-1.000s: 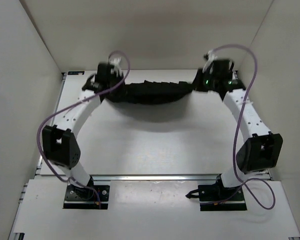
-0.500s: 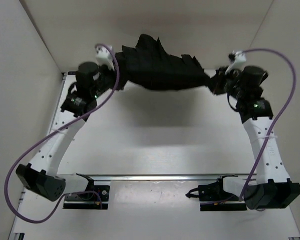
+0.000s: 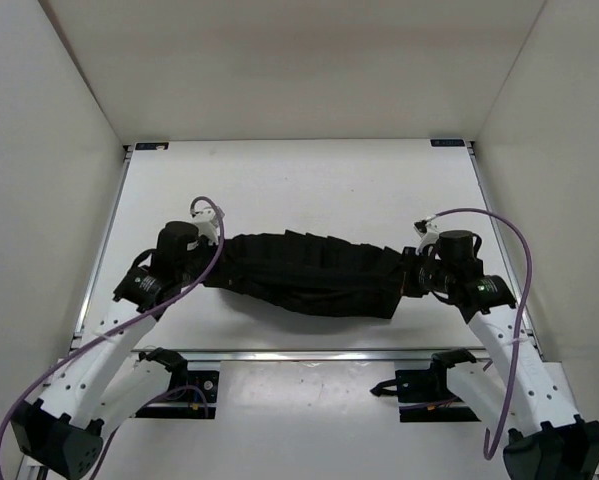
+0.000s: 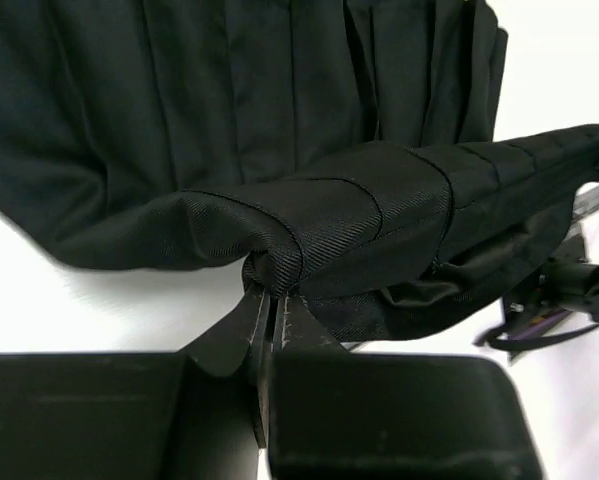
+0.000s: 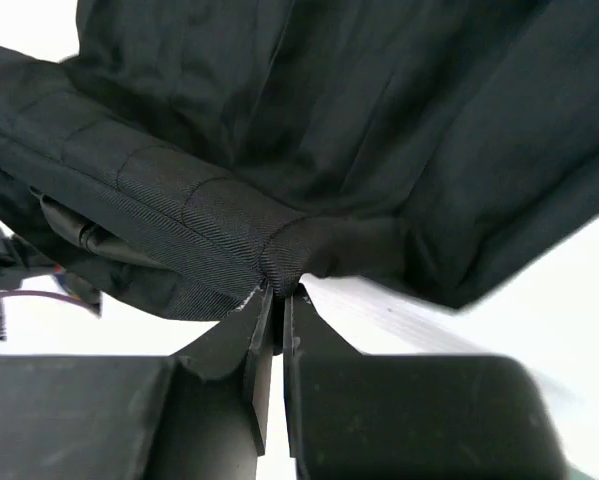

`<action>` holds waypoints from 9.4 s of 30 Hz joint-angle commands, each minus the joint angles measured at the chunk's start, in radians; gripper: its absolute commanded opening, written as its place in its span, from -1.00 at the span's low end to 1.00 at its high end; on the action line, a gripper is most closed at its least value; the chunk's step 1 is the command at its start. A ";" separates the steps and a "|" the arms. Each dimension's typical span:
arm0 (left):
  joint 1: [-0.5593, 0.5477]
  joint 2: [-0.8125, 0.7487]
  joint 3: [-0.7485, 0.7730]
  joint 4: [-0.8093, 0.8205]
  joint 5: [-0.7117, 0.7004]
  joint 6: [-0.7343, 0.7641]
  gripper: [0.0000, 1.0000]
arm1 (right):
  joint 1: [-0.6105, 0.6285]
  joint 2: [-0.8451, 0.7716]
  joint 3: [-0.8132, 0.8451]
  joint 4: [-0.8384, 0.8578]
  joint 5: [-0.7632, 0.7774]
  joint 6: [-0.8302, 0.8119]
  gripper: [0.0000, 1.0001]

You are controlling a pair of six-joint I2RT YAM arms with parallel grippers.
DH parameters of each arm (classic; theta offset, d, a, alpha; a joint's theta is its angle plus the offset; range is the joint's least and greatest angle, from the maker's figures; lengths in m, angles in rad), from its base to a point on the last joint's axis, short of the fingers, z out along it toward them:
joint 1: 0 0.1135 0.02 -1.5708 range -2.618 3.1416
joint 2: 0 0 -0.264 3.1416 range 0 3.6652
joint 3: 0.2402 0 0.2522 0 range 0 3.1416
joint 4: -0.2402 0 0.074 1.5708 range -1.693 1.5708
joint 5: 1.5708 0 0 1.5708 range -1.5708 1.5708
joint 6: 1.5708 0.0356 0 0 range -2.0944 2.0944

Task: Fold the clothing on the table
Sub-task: Fold the skirt

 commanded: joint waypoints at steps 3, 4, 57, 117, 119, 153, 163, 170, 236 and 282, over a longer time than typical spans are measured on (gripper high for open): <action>0.079 0.100 0.012 -0.043 -0.112 0.010 -1.00 | -0.101 0.087 -0.020 0.053 0.099 -0.043 -1.00; 0.058 0.134 0.016 -0.001 -0.129 0.007 -1.00 | -0.094 0.123 -0.008 0.088 0.115 -0.054 -0.99; 0.157 0.583 0.197 0.092 -0.100 0.039 -1.00 | -0.136 0.610 0.267 0.300 0.054 -0.105 -1.00; 0.102 0.967 0.218 0.547 -0.023 -0.154 -1.00 | 0.002 1.221 0.592 0.397 -0.013 -0.189 -1.00; 0.096 0.993 0.259 0.480 -0.075 -0.141 -1.00 | -0.006 1.219 0.590 0.389 0.017 -0.195 -1.00; 0.105 0.853 0.384 0.246 -0.118 -0.098 -1.00 | -0.119 0.952 0.577 0.359 -0.010 -0.125 -0.08; 0.110 0.611 0.215 0.211 -0.197 -0.068 -1.00 | -0.166 0.760 0.261 0.323 0.097 -0.120 0.41; 0.070 0.613 0.112 0.200 -0.244 -0.113 -1.00 | -0.156 0.769 0.198 0.356 0.109 -0.131 0.49; 0.006 1.028 0.276 0.436 0.190 -0.256 -1.00 | 0.316 1.072 0.681 0.442 -0.167 0.049 -1.00; 0.058 0.537 0.144 0.459 0.259 -0.107 -0.99 | 0.256 0.972 0.607 0.368 0.053 -0.019 -1.00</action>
